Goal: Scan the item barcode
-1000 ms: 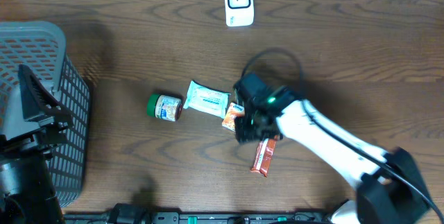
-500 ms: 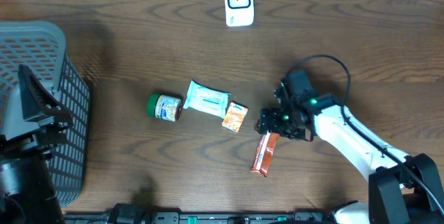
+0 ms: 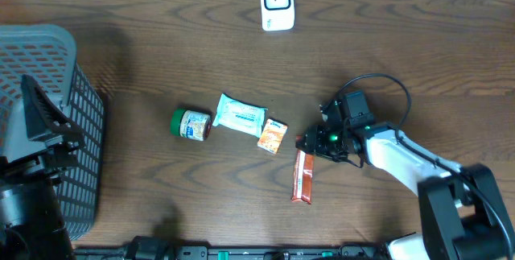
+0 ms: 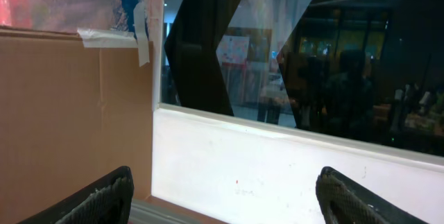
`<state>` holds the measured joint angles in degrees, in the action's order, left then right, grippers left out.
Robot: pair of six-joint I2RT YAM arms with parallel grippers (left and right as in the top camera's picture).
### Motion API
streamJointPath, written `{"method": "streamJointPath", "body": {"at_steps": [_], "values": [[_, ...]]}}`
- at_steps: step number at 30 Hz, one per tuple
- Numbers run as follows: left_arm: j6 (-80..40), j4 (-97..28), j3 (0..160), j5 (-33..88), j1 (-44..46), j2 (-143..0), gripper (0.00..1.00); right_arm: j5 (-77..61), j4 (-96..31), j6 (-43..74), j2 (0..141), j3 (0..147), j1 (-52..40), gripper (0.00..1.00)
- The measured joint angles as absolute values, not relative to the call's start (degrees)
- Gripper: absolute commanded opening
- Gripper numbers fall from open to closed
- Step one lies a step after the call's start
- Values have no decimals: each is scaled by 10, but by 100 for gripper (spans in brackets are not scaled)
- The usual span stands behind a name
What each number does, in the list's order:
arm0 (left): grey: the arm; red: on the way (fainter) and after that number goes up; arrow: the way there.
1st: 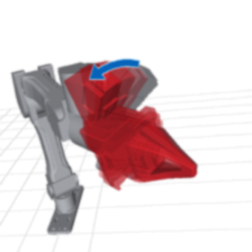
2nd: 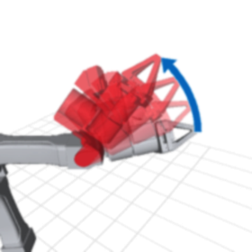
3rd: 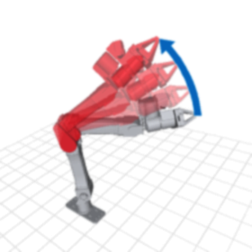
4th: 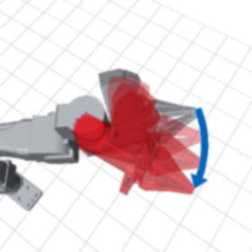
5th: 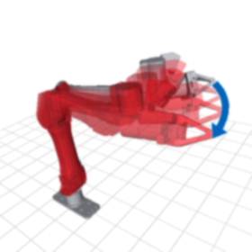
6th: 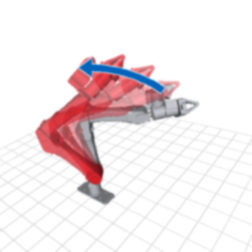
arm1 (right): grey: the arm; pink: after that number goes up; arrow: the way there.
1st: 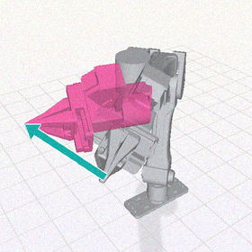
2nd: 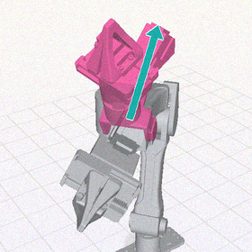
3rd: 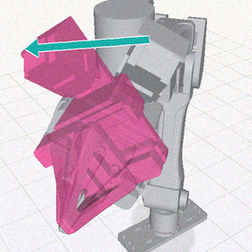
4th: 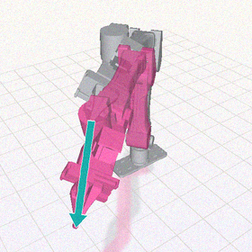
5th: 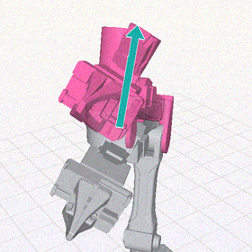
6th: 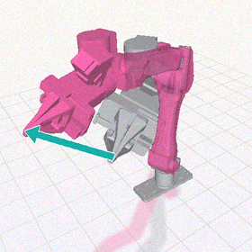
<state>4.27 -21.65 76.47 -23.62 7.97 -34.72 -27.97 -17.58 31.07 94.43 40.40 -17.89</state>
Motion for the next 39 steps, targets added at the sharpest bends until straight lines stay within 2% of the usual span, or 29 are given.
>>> {"method": "streamJointPath", "body": {"at_steps": [1,13,16,20,27,33,39], "values": [[43,-216,765,-236,80,-347,85,-290,-169,312,956,402,-179,1],[43,-216,765,-236,80,-347,84,-348,-141,307,947,384,-173,1],[43,-216,765,-236,80,-347,84,-355,-159,316,875,384,-156,2],[43,-216,765,-236,80,-347,84,-361,-160,377,705,400,-135,1],[43,-216,765,-234,80,-347,84,-337,-193,563,473,414,-106,1],[43,-216,765,-234,80,-347,85,-332,-194,649,428,414,-91,1],[43,-217,765,-234,80,-347,85,-306,-41,573,464,414,-92,2]]}}
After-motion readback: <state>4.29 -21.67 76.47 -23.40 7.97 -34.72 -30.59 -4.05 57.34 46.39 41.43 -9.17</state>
